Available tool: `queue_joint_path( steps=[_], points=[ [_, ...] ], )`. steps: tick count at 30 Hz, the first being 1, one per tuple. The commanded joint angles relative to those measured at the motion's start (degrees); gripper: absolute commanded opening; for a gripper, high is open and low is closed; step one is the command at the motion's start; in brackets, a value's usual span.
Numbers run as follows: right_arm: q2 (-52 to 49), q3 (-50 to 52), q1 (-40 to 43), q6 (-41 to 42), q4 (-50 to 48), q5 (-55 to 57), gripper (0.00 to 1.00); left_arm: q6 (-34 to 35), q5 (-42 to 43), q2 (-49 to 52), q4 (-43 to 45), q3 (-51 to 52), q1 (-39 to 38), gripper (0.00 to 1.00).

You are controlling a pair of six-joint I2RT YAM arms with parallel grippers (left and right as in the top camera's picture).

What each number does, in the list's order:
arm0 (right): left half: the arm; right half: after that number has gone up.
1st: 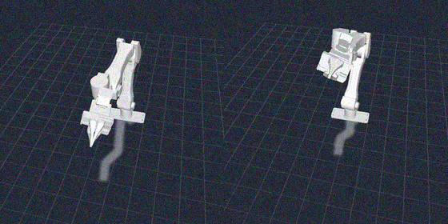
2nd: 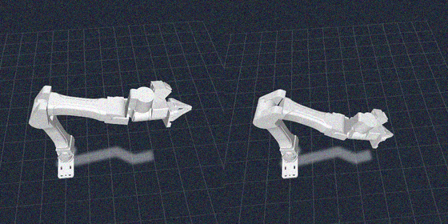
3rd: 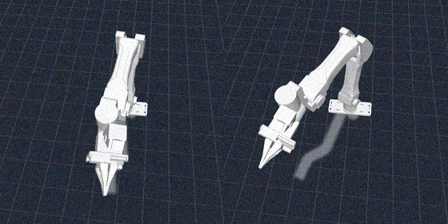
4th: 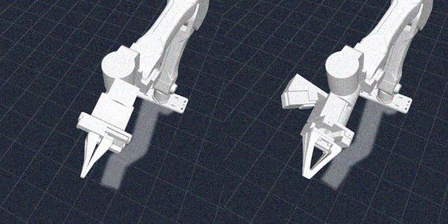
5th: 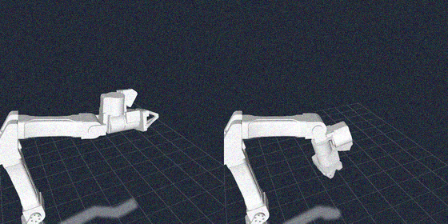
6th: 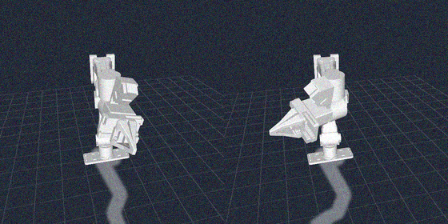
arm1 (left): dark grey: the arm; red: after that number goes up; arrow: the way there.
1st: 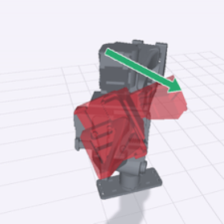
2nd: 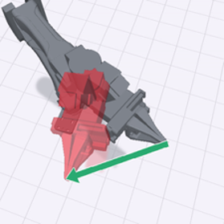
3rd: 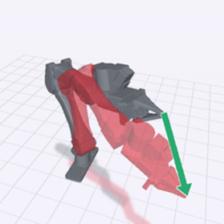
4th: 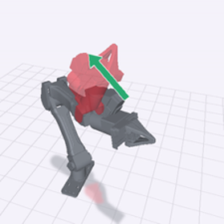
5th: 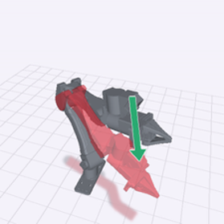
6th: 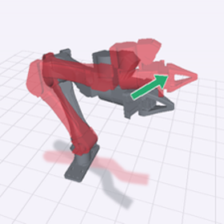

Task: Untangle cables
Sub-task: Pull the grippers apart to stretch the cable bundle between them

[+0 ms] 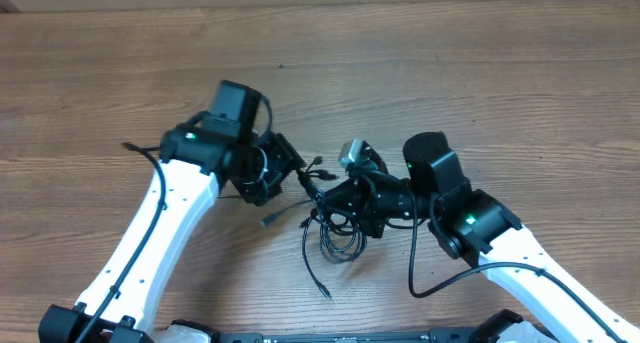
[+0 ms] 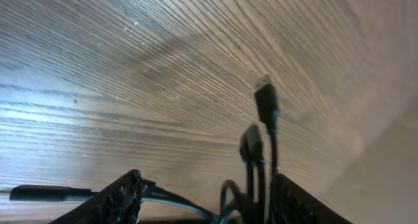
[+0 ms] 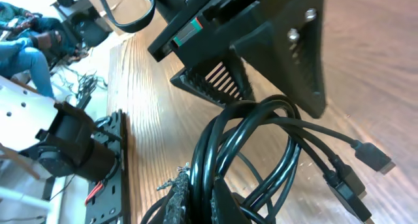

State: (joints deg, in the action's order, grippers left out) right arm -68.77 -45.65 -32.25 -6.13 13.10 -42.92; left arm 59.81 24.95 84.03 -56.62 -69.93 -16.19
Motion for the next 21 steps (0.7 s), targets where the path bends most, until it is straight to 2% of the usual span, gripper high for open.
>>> queue_joint_path(
  steps=[1,9,10,16,21],
  points=[
    [1.9,-1.3,0.5,0.6,-1.6,-0.9,0.04,0.3,8.8,0.1,-0.1,-1.4,2.0,0.64],
    [2.0,-1.3,0.5,0.6,-9.0,-5.2,0.04,4.5,19.7,0.1,-0.1,-1.4,2.7,0.72],
    [2.0,-1.3,0.5,0.6,-9.5,-5.2,0.04,4.8,20.4,0.1,-0.1,-1.4,2.8,0.70],
    [2.4,-1.3,0.5,0.8,-12.0,-5.2,0.04,9.7,27.9,0.1,-0.1,-1.4,3.5,0.45],
    [2.5,-1.3,0.5,0.8,-14.3,-5.2,0.04,11.3,29.1,0.1,-0.1,-1.4,3.5,0.40]
  ],
)
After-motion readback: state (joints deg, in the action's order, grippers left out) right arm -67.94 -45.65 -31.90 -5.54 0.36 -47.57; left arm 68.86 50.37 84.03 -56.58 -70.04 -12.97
